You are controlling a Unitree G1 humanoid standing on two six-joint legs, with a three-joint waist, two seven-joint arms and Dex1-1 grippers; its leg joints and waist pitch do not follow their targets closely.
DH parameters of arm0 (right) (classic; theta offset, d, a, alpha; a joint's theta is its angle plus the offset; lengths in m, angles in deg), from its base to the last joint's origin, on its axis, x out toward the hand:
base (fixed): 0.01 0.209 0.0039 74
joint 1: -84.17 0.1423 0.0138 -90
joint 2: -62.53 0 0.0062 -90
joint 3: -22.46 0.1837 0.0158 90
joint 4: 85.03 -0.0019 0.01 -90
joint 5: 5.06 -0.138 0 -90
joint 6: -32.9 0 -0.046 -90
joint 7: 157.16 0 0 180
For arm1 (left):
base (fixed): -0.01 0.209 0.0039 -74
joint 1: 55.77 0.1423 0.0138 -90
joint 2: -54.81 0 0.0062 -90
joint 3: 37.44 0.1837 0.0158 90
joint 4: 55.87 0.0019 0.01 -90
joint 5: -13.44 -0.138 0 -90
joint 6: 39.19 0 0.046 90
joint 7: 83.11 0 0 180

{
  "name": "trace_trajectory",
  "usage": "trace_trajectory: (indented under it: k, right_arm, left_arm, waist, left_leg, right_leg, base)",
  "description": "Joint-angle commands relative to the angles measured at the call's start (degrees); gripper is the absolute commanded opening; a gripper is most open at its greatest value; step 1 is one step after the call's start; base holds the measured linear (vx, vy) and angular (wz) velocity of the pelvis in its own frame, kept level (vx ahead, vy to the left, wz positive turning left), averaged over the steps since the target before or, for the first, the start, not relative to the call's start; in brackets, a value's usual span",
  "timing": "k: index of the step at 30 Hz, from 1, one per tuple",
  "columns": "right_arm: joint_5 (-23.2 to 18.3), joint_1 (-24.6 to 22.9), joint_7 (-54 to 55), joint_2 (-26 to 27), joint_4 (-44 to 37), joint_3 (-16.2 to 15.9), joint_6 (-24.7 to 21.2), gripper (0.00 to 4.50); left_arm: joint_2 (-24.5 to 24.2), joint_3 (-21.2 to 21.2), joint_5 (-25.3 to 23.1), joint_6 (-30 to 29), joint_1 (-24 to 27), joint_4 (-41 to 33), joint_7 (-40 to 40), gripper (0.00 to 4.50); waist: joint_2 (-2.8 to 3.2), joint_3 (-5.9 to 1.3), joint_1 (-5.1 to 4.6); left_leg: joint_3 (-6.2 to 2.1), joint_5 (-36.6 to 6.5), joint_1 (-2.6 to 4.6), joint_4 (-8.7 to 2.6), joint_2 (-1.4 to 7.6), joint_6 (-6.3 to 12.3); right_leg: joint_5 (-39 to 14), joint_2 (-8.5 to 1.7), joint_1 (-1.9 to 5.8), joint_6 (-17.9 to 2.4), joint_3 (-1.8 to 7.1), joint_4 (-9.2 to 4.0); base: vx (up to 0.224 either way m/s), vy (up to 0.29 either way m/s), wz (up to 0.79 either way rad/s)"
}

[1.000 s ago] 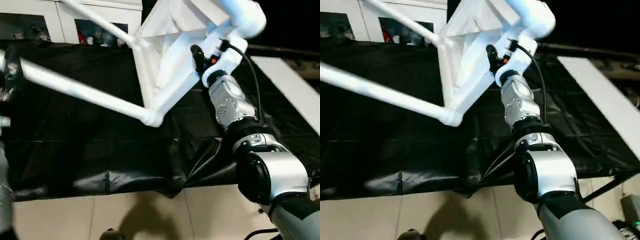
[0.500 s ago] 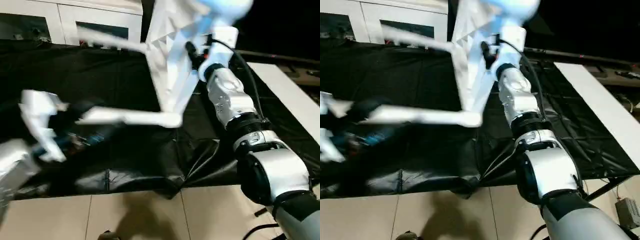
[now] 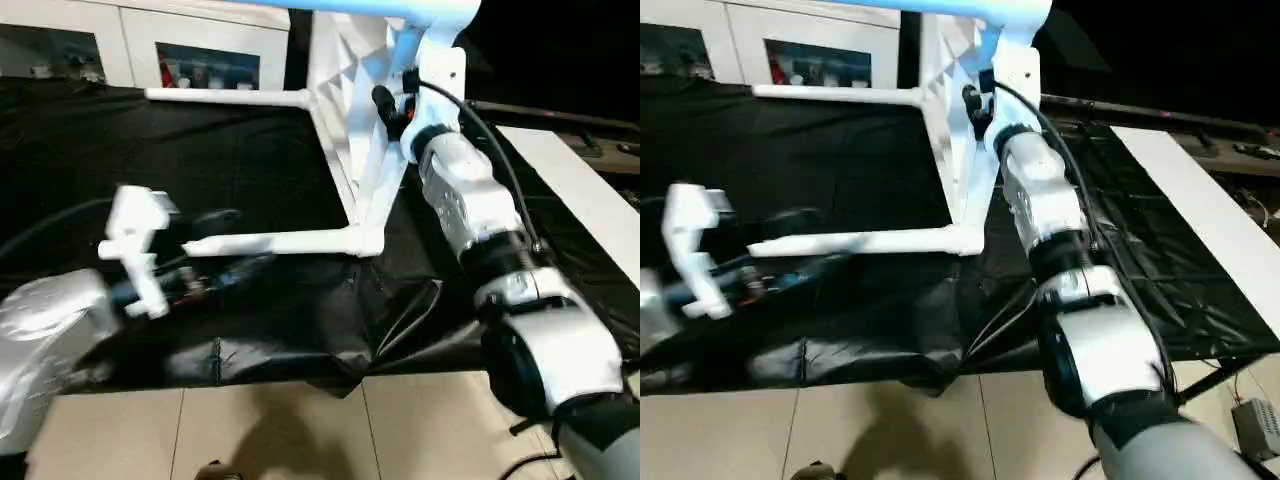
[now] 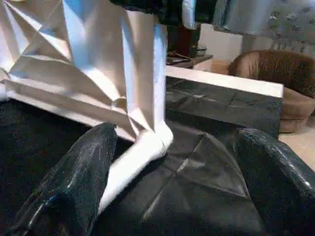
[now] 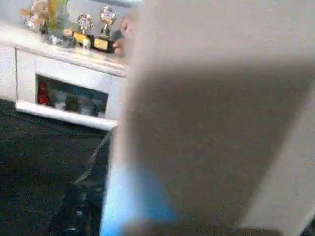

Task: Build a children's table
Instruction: Flip table

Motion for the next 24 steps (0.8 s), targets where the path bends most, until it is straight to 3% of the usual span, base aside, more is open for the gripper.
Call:
trace_trajectory:
  k: [1,3,6,8,10,11,12,13,16,17,20,21,24]
  right_arm:
    - [0.9,-3.1,-1.16,-0.4,-1.47,-1.07,-2.04,2.76]
    - [0.78,-5.21,-2.41,-0.68,-4.3,-1.5,-1.83,2.98]
    - [1.03,-7.43,-3.17,-1.4,-6.46,-1.62,0.01,3.09]
    - [0.09,-10.04,-5.12,-2.03,-9.21,-1.08,2.87,3.41]
    - [-0.56,-12.44,-5.86,-2.17,-10.98,-0.16,7.06,3.52]
    - [-0.68,-12.77,-6.08,-2.08,-11.29,-0.1,7.55,3.52]
    - [-0.39,-14.15,-6.35,-1.89,-11.94,-0.07,11.61,3.62]
    - [0.25,-15.62,-5.93,-1.52,-12.82,-0.23,15.13,3.74]
    - [-0.26,-17.44,-9.8,-1.45,-13.38,-1.48,18.91,3.83]
    - [1.75,-18.35,-8.85,-1.96,-13.06,-2.65,22.05,3.83]
    - [5.25,-20.14,-3.4,-2.04,-11.05,-2.28,29.62,3.83]
    - [5.25,-20.14,-3.4,-2.04,-11.05,-2.28,29.62,3.83]
    - [4.86,-20.03,-3.18,-1.06,-8.89,-1.69,29.93,3.83]
  left_arm:
    - [1.22,1.72,-1.73,0.85,-1.05,0.81,-1.56,4.22]
    - [2.37,2.71,-3.6,1.47,-0.95,1.37,-3.73,4.22]
    - [3.78,3.91,-6.95,2.41,-0.89,2.55,-6.77,4.22]
    - [5.97,5.04,-11.19,3.94,-1.77,3.43,-10.88,4.22]
    - [7.78,6.02,-19.81,7.54,-3.11,4.0,-18.96,4.22]
    - [7.8,6.16,-21.12,8.04,-3.27,4.11,-20.02,4.22]
    - [8.05,6.49,-23.02,11.03,-4.06,5.58,-20.27,4.22]
    - [8.45,6.11,-22.43,14.48,-4.32,7.17,-18.08,4.22]
    - [8.04,5.81,-20.05,16.52,-4.41,8.01,-13.64,4.22]
    - [6.92,6.55,-22.06,17.38,-4.63,8.79,-14.01,4.22]
    - [1.23,12.08,-36.85,25.24,-5.88,12.63,-18.26,4.22]
    - [1.23,12.08,-36.85,25.24,-5.88,12.63,-18.26,4.22]
    - [-0.96,13.53,-43.37,28.13,-6.74,14.04,-21.34,4.22]
  waist:
    - [1.85,-2.86,-0.66]
    - [2.04,-3.14,-1.03]
    - [1.66,-3.17,-1.21]
    - [1.59,-3.08,-1.12]
    - [1.53,-3.18,-0.85]
    - [1.21,-3.12,-0.86]
    - [1.22,-3.11,-0.89]
    - [1.36,-3.03,-0.65]
    - [1.39,-3.03,-0.87]
    - [1.37,-2.98,-0.79]
    - [1.13,-2.86,-0.77]
    - [1.26,-2.84,-0.72]
    - [1.58,-2.87,-0.85]
  left_leg:
    - [0.18,-11.52,1.65,-4.22,0.79,-7.71]
    - [0.1,-10.06,1.73,-3.99,0.87,-7.55]
    - [0.2,-8.4,1.61,-3.83,0.83,-6.77]
    - [0.24,-8.98,1.7,-3.84,0.95,-6.34]
    - [0.11,-8.64,1.7,-3.76,1.13,-5.6]
    - [0.07,-8.67,1.57,-3.81,1.14,-5.18]
    - [0.0,-8.7,1.55,-3.76,1.09,-5.04]
    - [0.05,-8.87,1.56,-3.71,0.99,-4.75]
    - [0.03,-9.87,1.71,-3.84,1.08,-4.94]
    - [-0.02,-10.4,1.66,-3.91,1.09,-4.88]
    - [-0.12,-11.3,1.57,-3.95,1.11,-4.45]
    - [-0.12,-11.74,1.67,-3.94,1.1,-4.35]
    - [-0.3,-13.03,1.78,-4.05,1.22,-4.64]
  right_leg:
    - [-2.01,-2.88,1.24,-4.39,2.11,-3.46]
    - [1.09,-2.79,1.46,-4.66,2.08,-3.23]
    - [3.76,-2.67,1.69,-5.09,2.06,-3.19]
    - [3.15,-2.68,1.68,-5.1,2.08,-3.4]
    - [4.22,-2.85,1.85,-4.86,2.08,-3.31]
    - [3.6,-2.86,1.9,-4.71,2.0,-3.48]
    - [3.11,-2.92,1.92,-4.7,1.99,-3.45]
    - [1.93,-3.15,1.74,-4.7,2.07,-3.76]
    - [1.07,-2.93,1.53,-5.73,1.98,-3.56]
    - [0.56,-2.97,1.5,-6.01,1.93,-3.59]
    - [-2.01,-3.08,1.45,-4.85,1.97,-3.94]
    - [-2.84,-3.07,1.32,-4.66,1.98,-4.04]
    - [-2.73,-3.09,1.2,-5.65,1.96,-3.69]
  base:
    - [0.0,0.0,0.0]
    - [0.0,0.0,0.0]
    - [0.0,0.0,0.0]
    - [0.0,0.0,0.0]
    - [0.0,0.0,0.0]
    - [0.0,0.0,0.0]
    - [0.0,0.0,0.0]
    - [0.0,0.0,0.0]
    - [0.0,0.0,0.0]
    - [0.0,0.0,0.0]
    - [0.0,0.0,0.0]
    - [0.0,0.0,0.0]
    - [0.0,0.0,0.0]
